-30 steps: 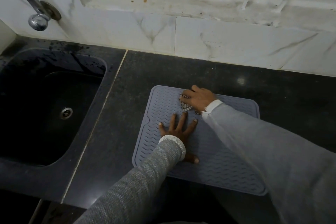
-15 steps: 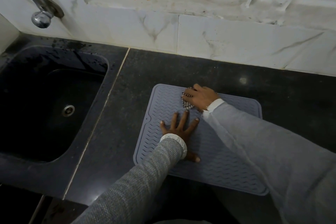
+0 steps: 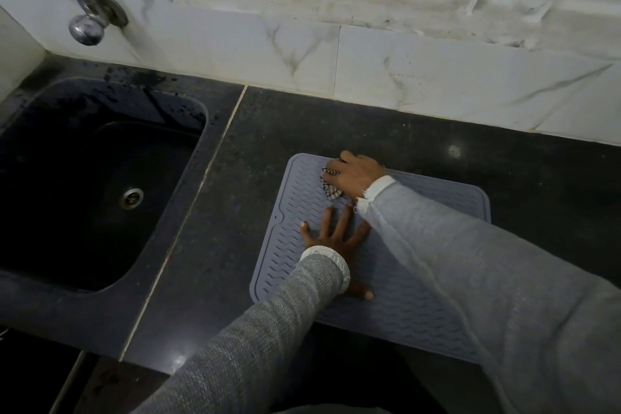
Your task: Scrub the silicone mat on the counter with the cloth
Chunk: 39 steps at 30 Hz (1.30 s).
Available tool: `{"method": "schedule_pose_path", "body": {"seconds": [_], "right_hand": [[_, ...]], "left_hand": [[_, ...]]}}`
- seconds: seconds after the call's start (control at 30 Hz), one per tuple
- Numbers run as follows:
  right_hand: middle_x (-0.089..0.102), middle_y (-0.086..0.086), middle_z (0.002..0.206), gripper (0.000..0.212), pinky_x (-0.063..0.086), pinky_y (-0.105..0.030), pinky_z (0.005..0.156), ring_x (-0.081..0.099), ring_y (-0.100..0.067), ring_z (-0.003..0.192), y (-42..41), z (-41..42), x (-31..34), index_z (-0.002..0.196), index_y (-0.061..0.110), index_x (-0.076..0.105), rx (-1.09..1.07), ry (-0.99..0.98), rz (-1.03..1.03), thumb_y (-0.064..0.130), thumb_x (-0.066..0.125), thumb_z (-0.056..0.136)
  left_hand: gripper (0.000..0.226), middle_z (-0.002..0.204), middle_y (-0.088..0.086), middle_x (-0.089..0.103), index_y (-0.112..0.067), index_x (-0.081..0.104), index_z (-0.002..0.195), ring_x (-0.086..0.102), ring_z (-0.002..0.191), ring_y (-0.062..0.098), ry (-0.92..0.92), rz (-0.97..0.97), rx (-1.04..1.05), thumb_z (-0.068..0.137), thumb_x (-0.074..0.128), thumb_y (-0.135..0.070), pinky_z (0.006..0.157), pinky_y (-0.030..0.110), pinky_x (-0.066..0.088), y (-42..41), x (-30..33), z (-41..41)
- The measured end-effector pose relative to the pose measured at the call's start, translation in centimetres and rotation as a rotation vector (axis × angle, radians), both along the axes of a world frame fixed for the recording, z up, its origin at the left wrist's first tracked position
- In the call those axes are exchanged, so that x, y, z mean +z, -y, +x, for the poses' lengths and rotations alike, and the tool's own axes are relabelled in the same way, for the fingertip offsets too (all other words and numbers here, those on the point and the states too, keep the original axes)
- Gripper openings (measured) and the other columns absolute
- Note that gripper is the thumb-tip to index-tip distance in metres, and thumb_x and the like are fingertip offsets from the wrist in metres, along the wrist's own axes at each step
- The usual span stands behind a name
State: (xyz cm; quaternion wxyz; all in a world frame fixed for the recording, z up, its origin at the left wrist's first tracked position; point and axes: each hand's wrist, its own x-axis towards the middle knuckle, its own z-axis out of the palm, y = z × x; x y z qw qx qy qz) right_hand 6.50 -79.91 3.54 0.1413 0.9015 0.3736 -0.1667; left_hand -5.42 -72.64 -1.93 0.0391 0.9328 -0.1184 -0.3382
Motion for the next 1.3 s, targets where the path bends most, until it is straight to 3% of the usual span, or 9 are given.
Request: {"method": "schedule_pose_path", "body": {"seconds": [0.13, 0.27, 0.6, 0.8, 0.97, 1.07, 1.2, 1.3], "right_hand": [[0.026, -0.006, 0.150, 0.059, 0.037, -0.040, 0.102, 0.027, -0.030, 0.132, 3.9, -0.2, -0.3, 0.143, 0.020, 0.028, 0.096, 0.062, -0.097, 0.021, 0.054, 0.090], [0.021, -0.004, 0.152, 0.067, 0.037, -0.039, 0.102, 0.026, -0.028, 0.132, 7.4, -0.5, -0.8, 0.145, 0.023, 0.022, 0.074, 0.047, -0.186, 0.028, 0.058, 0.088], [0.023, -0.003, 0.151, 0.064, 0.038, -0.039, 0.102, 0.026, -0.027, 0.132, 7.2, -0.8, -0.6, 0.144, 0.024, 0.025, 0.025, 0.039, -0.152, 0.025, 0.058, 0.089], [0.032, -0.003, 0.145, 0.067, 0.040, -0.045, 0.103, 0.031, -0.028, 0.130, 5.1, 0.1, 1.0, 0.140, 0.027, 0.036, -0.060, -0.050, -0.165, 0.025, 0.068, 0.081], [0.031, -0.004, 0.146, 0.050, 0.036, -0.039, 0.104, 0.031, -0.027, 0.129, 0.7, 0.2, 2.1, 0.141, 0.024, 0.035, -0.015, 0.026, 0.062, 0.025, 0.051, 0.094], [0.031, -0.008, 0.145, 0.042, 0.034, -0.040, 0.104, 0.031, -0.029, 0.129, -2.5, -0.2, 1.3, 0.139, 0.022, 0.037, -0.026, 0.016, 0.070, 0.024, 0.042, 0.098], [0.022, -0.005, 0.151, 0.052, 0.033, -0.037, 0.105, 0.026, -0.028, 0.133, -0.6, -0.6, -0.1, 0.144, 0.024, 0.026, 0.038, 0.026, -0.010, 0.026, 0.046, 0.096], [0.021, -0.002, 0.152, 0.068, 0.035, -0.039, 0.103, 0.026, -0.028, 0.132, 2.7, 0.0, -0.6, 0.145, 0.026, 0.023, 0.100, 0.019, -0.130, 0.025, 0.060, 0.087]], "left_hand": [[0.129, 0.147, -0.002, -0.043, -0.043, -0.029, 0.140, -0.032, 0.137, 0.035, -0.004, -0.014, 0.010, 0.060, 0.067, -0.076, 0.100, 0.075, -0.009, -0.1, 0.0, 0.0], [0.131, 0.145, -0.004, -0.045, -0.044, -0.030, 0.139, -0.034, 0.137, 0.034, 0.007, -0.014, 0.005, 0.059, 0.068, -0.075, 0.101, 0.076, -0.008, 0.0, -0.2, 0.0], [0.124, 0.152, 0.002, -0.034, -0.038, -0.023, 0.145, -0.023, 0.142, 0.036, 0.067, -0.014, -0.019, 0.065, 0.067, -0.070, 0.109, 0.069, -0.001, -1.4, 0.6, 0.2], [0.130, 0.149, -0.001, -0.039, -0.041, -0.025, 0.143, -0.028, 0.139, 0.036, 0.024, -0.023, -0.012, 0.061, 0.072, -0.069, 0.105, 0.073, -0.003, -3.3, -0.1, 0.0], [0.130, 0.150, 0.000, -0.038, -0.041, -0.024, 0.144, -0.027, 0.140, 0.037, 0.036, -0.024, -0.010, 0.061, 0.072, -0.068, 0.104, 0.074, -0.002, -3.1, 0.1, -0.1], [0.129, 0.150, 0.001, -0.038, -0.040, -0.026, 0.143, -0.028, 0.139, 0.038, 0.011, -0.021, -0.010, 0.062, 0.070, -0.069, 0.104, 0.074, -0.005, -3.2, 0.1, 0.1], [0.129, 0.150, 0.001, -0.038, -0.040, -0.026, 0.143, -0.029, 0.139, 0.037, 0.014, -0.028, -0.009, 0.063, 0.071, -0.069, 0.105, 0.073, -0.005, -3.2, 0.1, 0.1], [0.130, 0.150, -0.001, -0.038, -0.040, -0.024, 0.144, -0.028, 0.140, 0.036, 0.024, -0.029, -0.008, 0.061, 0.071, -0.069, 0.105, 0.074, -0.004, -3.2, 0.0, 0.0]]}}
